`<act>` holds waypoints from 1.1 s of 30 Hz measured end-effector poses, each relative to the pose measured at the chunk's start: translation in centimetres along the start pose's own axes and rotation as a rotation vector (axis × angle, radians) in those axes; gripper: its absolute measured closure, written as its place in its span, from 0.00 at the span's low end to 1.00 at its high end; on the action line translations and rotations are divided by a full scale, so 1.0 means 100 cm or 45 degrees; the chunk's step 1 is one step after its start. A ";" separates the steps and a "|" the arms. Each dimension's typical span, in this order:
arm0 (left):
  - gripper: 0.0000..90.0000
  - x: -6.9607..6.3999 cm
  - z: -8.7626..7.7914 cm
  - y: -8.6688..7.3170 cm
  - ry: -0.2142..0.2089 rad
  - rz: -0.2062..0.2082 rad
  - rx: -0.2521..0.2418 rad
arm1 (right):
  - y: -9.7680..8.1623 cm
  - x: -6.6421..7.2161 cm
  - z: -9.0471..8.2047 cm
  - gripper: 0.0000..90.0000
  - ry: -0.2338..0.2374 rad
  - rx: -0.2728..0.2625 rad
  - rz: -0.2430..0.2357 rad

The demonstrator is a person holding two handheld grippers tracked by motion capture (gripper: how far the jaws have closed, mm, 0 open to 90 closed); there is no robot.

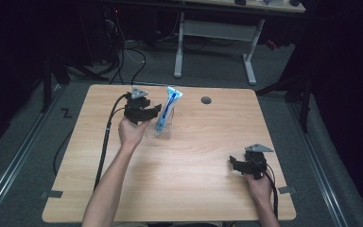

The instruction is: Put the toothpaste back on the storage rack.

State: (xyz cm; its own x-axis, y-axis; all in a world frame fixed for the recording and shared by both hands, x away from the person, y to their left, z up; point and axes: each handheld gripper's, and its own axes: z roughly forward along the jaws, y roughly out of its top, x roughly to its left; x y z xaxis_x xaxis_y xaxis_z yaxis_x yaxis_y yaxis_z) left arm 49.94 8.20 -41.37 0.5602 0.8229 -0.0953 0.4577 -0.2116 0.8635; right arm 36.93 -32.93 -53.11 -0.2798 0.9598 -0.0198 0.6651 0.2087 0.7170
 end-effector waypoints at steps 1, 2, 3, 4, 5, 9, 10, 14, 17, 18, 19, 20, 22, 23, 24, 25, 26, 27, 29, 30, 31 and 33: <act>0.53 0.000 -0.001 0.000 0.000 0.003 -0.002 | 0.000 0.000 0.000 0.27 0.000 0.000 0.000; 0.53 -0.001 -0.002 0.000 0.002 0.007 -0.003 | 0.000 0.000 0.000 0.27 0.000 0.000 0.000; 0.53 -0.001 -0.004 0.000 0.000 0.016 -0.003 | 0.000 0.000 0.000 0.27 0.000 0.000 0.000; 0.53 -0.002 -0.005 0.000 -0.001 0.018 -0.007 | 0.000 0.000 0.000 0.27 0.000 0.000 0.000; 0.53 -0.003 -0.006 0.001 -0.001 0.027 -0.006 | 0.000 0.000 0.000 0.27 0.000 0.000 0.000; 0.53 -0.007 -0.009 0.001 -0.005 0.049 -0.009 | 0.000 0.000 0.000 0.27 0.000 0.000 0.000; 0.53 -0.009 -0.011 0.000 -0.011 0.058 -0.014 | 0.000 0.000 0.000 0.27 0.000 0.000 0.000; 0.53 -0.010 -0.014 -0.001 -0.032 0.048 -0.026 | 0.000 0.000 0.000 0.27 0.000 0.000 0.000; 0.53 -0.010 -0.016 -0.002 -0.040 0.042 -0.033 | 0.000 0.000 0.000 0.27 0.000 0.000 0.000; 0.53 -0.010 -0.017 -0.002 -0.042 0.043 -0.035 | 0.000 0.000 0.000 0.27 0.000 0.000 0.000; 0.53 -0.010 -0.019 -0.002 -0.044 0.046 -0.037 | 0.000 0.000 0.000 0.27 0.000 0.000 0.000; 0.53 -0.010 -0.020 -0.002 -0.046 0.042 -0.043 | 0.000 0.000 0.000 0.27 0.000 0.000 0.000; 0.52 -0.011 -0.022 -0.002 -0.048 0.047 -0.047 | 0.000 0.000 0.000 0.27 0.000 0.000 0.000; 0.52 -0.011 -0.023 -0.003 -0.049 0.050 -0.047 | 0.000 0.000 0.000 0.27 0.000 0.000 0.000; 0.52 -0.012 -0.024 -0.004 -0.050 0.052 -0.047 | 0.000 0.000 0.000 0.27 0.000 0.000 0.000; 0.52 -0.012 -0.024 -0.004 -0.049 0.054 -0.045 | 0.000 0.000 0.000 0.27 0.000 0.000 0.000; 0.52 -0.012 -0.025 -0.005 -0.048 0.055 -0.045 | 0.000 0.000 0.000 0.27 0.000 0.000 0.000; 0.52 -0.011 -0.026 -0.006 -0.047 0.061 -0.038 | 0.000 0.000 0.000 0.27 0.000 0.000 0.000; 0.52 -0.012 -0.028 -0.008 -0.044 0.063 -0.040 | 0.000 0.000 0.000 0.27 0.000 0.000 0.000; 0.52 -0.012 -0.029 -0.009 -0.046 0.058 -0.044 | 0.000 0.000 0.000 0.27 0.000 0.000 0.000; 0.52 -0.012 -0.030 -0.010 -0.048 0.059 -0.047 | 0.000 0.000 0.000 0.27 0.000 0.000 0.000; 0.52 -0.012 -0.033 -0.011 -0.049 0.061 -0.046 | 0.000 0.000 0.000 0.27 0.000 0.000 0.000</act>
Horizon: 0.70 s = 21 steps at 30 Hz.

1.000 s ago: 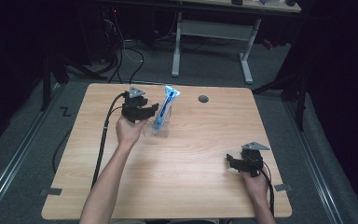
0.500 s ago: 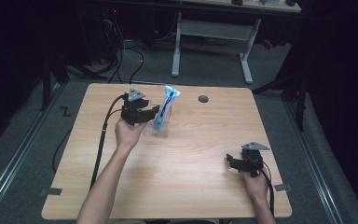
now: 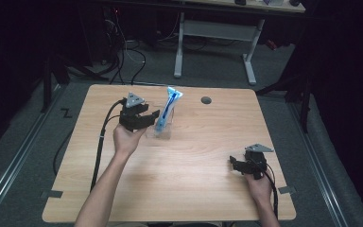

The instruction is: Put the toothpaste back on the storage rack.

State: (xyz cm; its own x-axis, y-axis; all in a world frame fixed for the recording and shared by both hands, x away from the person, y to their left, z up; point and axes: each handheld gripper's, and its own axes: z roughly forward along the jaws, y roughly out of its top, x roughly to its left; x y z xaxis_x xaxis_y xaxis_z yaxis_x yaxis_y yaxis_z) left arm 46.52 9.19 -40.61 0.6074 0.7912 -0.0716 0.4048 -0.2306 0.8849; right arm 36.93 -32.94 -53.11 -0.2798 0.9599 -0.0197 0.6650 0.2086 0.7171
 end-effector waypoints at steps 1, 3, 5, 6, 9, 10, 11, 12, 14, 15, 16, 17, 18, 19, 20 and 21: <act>0.52 0.000 -0.001 -0.001 0.000 0.003 -0.001 | 0.000 0.000 0.000 0.27 0.000 0.000 0.000; 0.52 0.000 -0.003 -0.001 0.001 0.000 -0.005 | 0.000 0.000 0.000 0.27 0.000 0.000 0.000; 0.52 0.000 -0.004 -0.001 0.009 0.005 -0.008 | 0.000 0.000 0.000 0.27 0.000 0.000 0.000; 0.52 0.000 -0.004 -0.001 0.009 0.005 -0.008 | 0.000 0.000 0.000 0.27 0.000 0.000 0.000; 0.52 -0.002 -0.005 -0.002 0.007 0.014 -0.010 | 0.000 0.000 0.000 0.27 0.000 0.000 0.000; 0.52 -0.002 -0.005 -0.002 0.007 0.014 -0.010 | 0.000 0.000 0.000 0.27 0.000 0.000 0.000; 0.52 -0.003 -0.006 -0.003 0.006 0.013 -0.012 | 0.000 0.000 0.000 0.27 0.000 0.000 0.000; 0.52 -0.003 -0.006 -0.004 0.001 0.013 -0.015 | 0.000 0.000 0.000 0.27 0.000 0.000 0.000; 0.52 -0.005 -0.007 -0.004 0.000 0.022 -0.010 | 0.000 0.000 0.000 0.27 0.000 0.000 0.000; 0.52 -0.006 -0.008 -0.005 -0.001 0.027 -0.010 | 0.000 0.000 0.000 0.27 0.000 0.000 0.000; 0.52 -0.007 -0.008 -0.005 -0.001 0.032 -0.010 | 0.000 0.000 0.000 0.27 0.000 0.000 0.000; 0.52 -0.007 -0.009 -0.006 0.000 0.040 -0.008 | 0.000 0.000 0.000 0.27 0.000 0.000 0.000; 0.52 -0.008 -0.010 -0.007 -0.001 0.041 -0.010 | 0.000 0.000 0.000 0.27 0.000 0.000 0.000; 0.52 -0.008 -0.011 -0.007 -0.004 0.042 -0.011 | 0.000 0.000 0.000 0.27 0.000 0.000 0.000; 0.52 -0.009 -0.012 -0.008 -0.007 0.038 -0.014 | 0.000 0.000 0.000 0.27 0.000 0.000 0.000; 0.52 -0.009 -0.012 -0.009 -0.009 0.039 -0.014 | 0.000 0.000 0.000 0.27 0.000 0.000 0.000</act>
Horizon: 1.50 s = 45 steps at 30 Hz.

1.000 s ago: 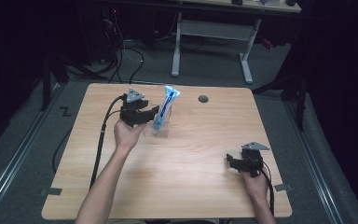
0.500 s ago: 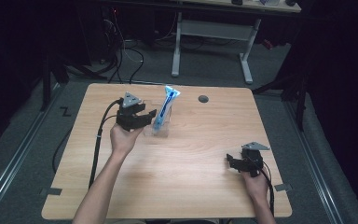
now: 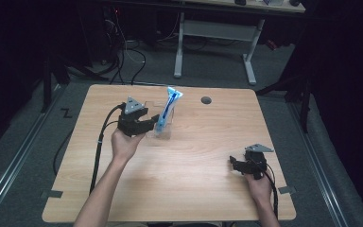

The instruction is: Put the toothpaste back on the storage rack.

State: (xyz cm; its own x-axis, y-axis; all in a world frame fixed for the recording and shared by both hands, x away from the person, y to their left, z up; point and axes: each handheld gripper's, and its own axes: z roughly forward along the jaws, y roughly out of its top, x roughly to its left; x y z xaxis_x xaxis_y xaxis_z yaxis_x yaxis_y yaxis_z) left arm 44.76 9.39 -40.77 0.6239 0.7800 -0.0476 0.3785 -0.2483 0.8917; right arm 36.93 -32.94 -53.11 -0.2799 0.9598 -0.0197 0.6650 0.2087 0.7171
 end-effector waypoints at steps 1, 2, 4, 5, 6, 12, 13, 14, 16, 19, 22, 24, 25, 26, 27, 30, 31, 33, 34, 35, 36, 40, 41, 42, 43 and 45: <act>0.52 0.000 -0.001 -0.001 0.000 0.001 0.001 | 0.000 0.000 0.000 0.27 0.000 0.000 0.000; 0.52 -0.001 -0.002 -0.002 -0.001 0.003 0.004 | 0.000 0.000 0.000 0.27 0.000 0.000 0.000; 0.52 -0.002 -0.003 -0.004 0.002 0.011 0.004 | 0.000 0.000 0.000 0.27 0.000 0.000 0.000; 0.52 -0.003 -0.004 -0.004 0.002 0.016 0.005 | 0.000 0.000 0.000 0.27 0.000 0.000 0.000; 0.52 -0.003 -0.004 -0.005 0.005 0.020 0.005 | 0.000 0.000 0.000 0.27 0.000 0.000 0.000; 0.52 -0.007 -0.008 -0.008 0.004 0.044 0.013 | 0.000 0.000 0.000 0.27 0.000 0.000 0.000; 0.52 -0.007 -0.008 -0.010 0.005 0.044 0.014 | 0.000 0.000 0.000 0.27 0.000 0.000 0.000; 0.52 -0.007 -0.009 -0.011 0.009 0.047 0.018 | 0.000 0.000 0.000 0.27 0.000 0.000 0.000; 0.52 -0.006 -0.010 -0.016 0.019 0.043 0.023 | 0.000 0.000 0.000 0.27 0.000 0.000 0.000; 0.52 -0.006 -0.011 -0.019 0.015 0.039 0.028 | 0.000 0.000 0.000 0.27 0.000 0.000 0.000; 0.52 -0.005 -0.011 -0.024 0.025 0.041 0.040 | 0.000 0.000 0.000 0.27 0.000 0.000 0.000; 0.52 -0.005 -0.011 -0.028 0.021 0.034 0.049 | 0.000 0.000 0.000 0.27 0.000 0.000 0.000; 0.52 -0.005 -0.012 -0.030 0.021 0.029 0.049 | 0.000 0.000 0.000 0.27 0.000 0.000 0.000; 0.52 -0.005 -0.012 -0.031 0.019 0.028 0.048 | 0.000 0.000 0.000 0.27 0.000 0.000 0.000; 0.52 -0.006 -0.012 -0.033 0.013 0.025 0.050 | 0.000 0.000 0.000 0.27 0.000 0.000 0.000; 0.52 -0.007 -0.013 -0.038 0.010 0.025 0.056 | 0.000 0.000 0.000 0.27 0.000 0.000 0.000; 0.52 -0.008 -0.013 -0.041 0.008 0.017 0.062 | 0.000 0.000 0.000 0.27 0.000 0.000 0.000; 0.52 -0.008 -0.013 -0.043 0.007 0.019 0.063 | 0.000 0.000 0.000 0.27 0.000 0.000 0.000; 0.52 -0.009 -0.013 -0.045 0.007 0.021 0.069 | 0.000 0.000 0.000 0.27 0.000 0.000 0.000; 0.52 -0.009 -0.013 -0.046 0.009 0.023 0.075 | 0.000 0.000 0.000 0.27 0.000 0.000 0.000; 0.52 -0.008 -0.013 -0.048 0.009 0.022 0.081 | 0.000 0.000 0.000 0.27 0.000 0.000 0.000; 0.52 -0.008 -0.012 -0.054 0.005 0.004 0.087 | 0.000 0.000 0.000 0.27 0.000 0.000 0.000; 0.52 -0.008 -0.012 -0.056 0.004 0.002 0.090 | 0.000 0.000 0.000 0.27 0.000 0.000 0.000; 0.52 -0.008 -0.012 -0.056 0.004 0.002 0.090 | 0.000 0.000 0.000 0.27 0.000 0.000 0.000; 0.52 -0.008 -0.012 -0.057 0.007 0.005 0.091 | 0.000 0.000 0.000 0.27 0.000 0.000 0.000; 0.52 -0.008 -0.012 -0.059 0.009 0.005 0.098 | 0.000 0.000 0.000 0.27 0.000 0.000 0.000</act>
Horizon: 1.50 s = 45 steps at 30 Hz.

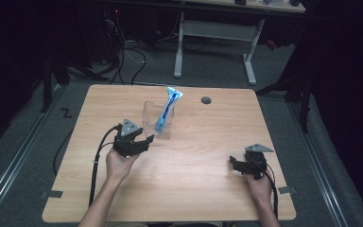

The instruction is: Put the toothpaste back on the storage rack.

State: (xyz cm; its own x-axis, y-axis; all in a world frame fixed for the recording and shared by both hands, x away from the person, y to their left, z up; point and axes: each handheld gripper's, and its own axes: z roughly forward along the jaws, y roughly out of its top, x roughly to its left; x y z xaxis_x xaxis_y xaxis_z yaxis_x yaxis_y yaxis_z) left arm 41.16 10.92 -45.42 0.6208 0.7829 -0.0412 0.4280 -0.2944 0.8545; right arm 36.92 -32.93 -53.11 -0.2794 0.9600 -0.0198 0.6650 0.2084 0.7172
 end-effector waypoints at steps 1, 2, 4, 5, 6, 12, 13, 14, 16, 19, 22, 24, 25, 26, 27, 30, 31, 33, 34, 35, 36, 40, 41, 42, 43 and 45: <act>0.52 0.000 0.001 -0.002 -0.002 -0.006 0.001 | 0.000 0.000 0.000 0.27 0.000 0.000 0.000; 0.52 0.000 0.001 -0.004 -0.001 -0.008 0.004 | 0.000 0.000 0.000 0.27 0.000 0.000 0.000; 0.52 0.000 0.001 -0.005 -0.003 -0.010 0.009 | 0.000 0.000 0.000 0.27 0.000 0.000 0.000; 0.52 0.000 0.002 -0.006 -0.003 -0.011 0.012 | 0.000 0.000 0.000 0.27 0.000 0.000 0.000; 0.52 -0.001 0.002 -0.006 -0.005 -0.011 0.017 | 0.000 0.000 0.000 0.27 0.000 0.000 0.000; 0.52 -0.001 0.006 -0.014 -0.006 -0.020 0.040 | 0.000 0.000 0.000 0.27 0.000 0.000 0.000; 0.52 -0.001 0.007 -0.015 -0.006 -0.017 0.046 | 0.000 0.000 0.000 0.27 0.000 0.000 0.000; 0.52 -0.001 0.007 -0.016 -0.006 -0.025 0.046 | 0.000 0.000 0.000 0.27 0.000 0.000 0.000; 0.52 0.000 0.008 -0.017 -0.002 -0.021 0.059 | 0.000 0.000 0.000 0.27 0.000 0.000 0.000; 0.52 0.000 0.008 -0.019 -0.003 -0.029 0.056 | 0.000 0.000 0.000 0.27 0.000 0.000 0.000; 0.52 0.001 0.008 -0.023 0.004 -0.029 0.065 | 0.000 0.000 0.000 0.27 0.000 0.000 0.000; 0.52 0.002 0.009 -0.026 0.012 -0.037 0.069 | 0.000 0.000 0.000 0.27 0.000 0.000 0.000; 0.52 0.002 0.009 -0.026 0.012 -0.037 0.069 | 0.000 0.000 0.000 0.27 0.000 0.000 0.000; 0.52 0.002 0.009 -0.028 0.013 -0.043 0.073 | 0.000 0.000 0.000 0.27 0.000 0.001 0.002; 0.52 0.003 0.010 -0.031 0.023 -0.043 0.082 | 0.000 0.000 0.000 0.27 0.000 0.000 0.000; 0.52 0.004 0.012 -0.034 0.035 -0.039 0.098 | 0.000 0.000 0.000 0.27 0.000 0.000 0.000; 0.52 0.004 0.013 -0.036 0.034 -0.047 0.113 | 0.000 0.000 0.000 0.27 0.000 0.000 0.000; 0.52 0.004 0.016 -0.040 0.033 -0.059 0.128 | 0.000 0.000 0.000 0.27 0.000 0.000 0.002; 0.52 0.004 0.017 -0.042 0.035 -0.064 0.137 | 0.000 0.000 0.000 0.27 0.000 0.001 0.001; 0.51 0.004 0.018 -0.044 0.034 -0.069 0.142 | 0.000 0.000 0.000 0.27 0.000 0.000 0.000; 0.51 0.004 0.019 -0.045 0.036 -0.070 0.155 | 0.000 0.000 0.000 0.27 0.000 0.001 0.002; 0.51 0.002 0.023 -0.051 0.057 -0.056 0.180 | 0.000 0.000 0.000 0.27 0.000 0.001 0.003; 0.51 0.001 0.024 -0.052 0.060 -0.053 0.188 | 0.000 0.000 0.000 0.27 0.000 0.000 0.000; 0.51 0.001 0.026 -0.053 0.064 -0.053 0.193 | 0.000 0.000 0.000 0.27 0.000 0.001 0.002; 0.51 0.000 0.027 -0.054 0.069 -0.050 0.198 | 0.000 0.000 0.000 0.27 0.000 0.001 0.001; 0.51 -0.001 0.029 -0.057 0.077 -0.045 0.202 | 0.000 0.000 0.000 0.27 0.000 0.001 0.002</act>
State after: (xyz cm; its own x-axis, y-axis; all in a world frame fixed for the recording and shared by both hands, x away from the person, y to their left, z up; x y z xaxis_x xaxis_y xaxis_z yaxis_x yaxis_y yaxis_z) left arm 40.51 10.93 -51.77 0.5648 0.8245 -0.0348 0.5501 -0.3447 0.7606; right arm 36.91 -32.91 -53.10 -0.2783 0.9603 -0.0189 0.6659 0.2070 0.7168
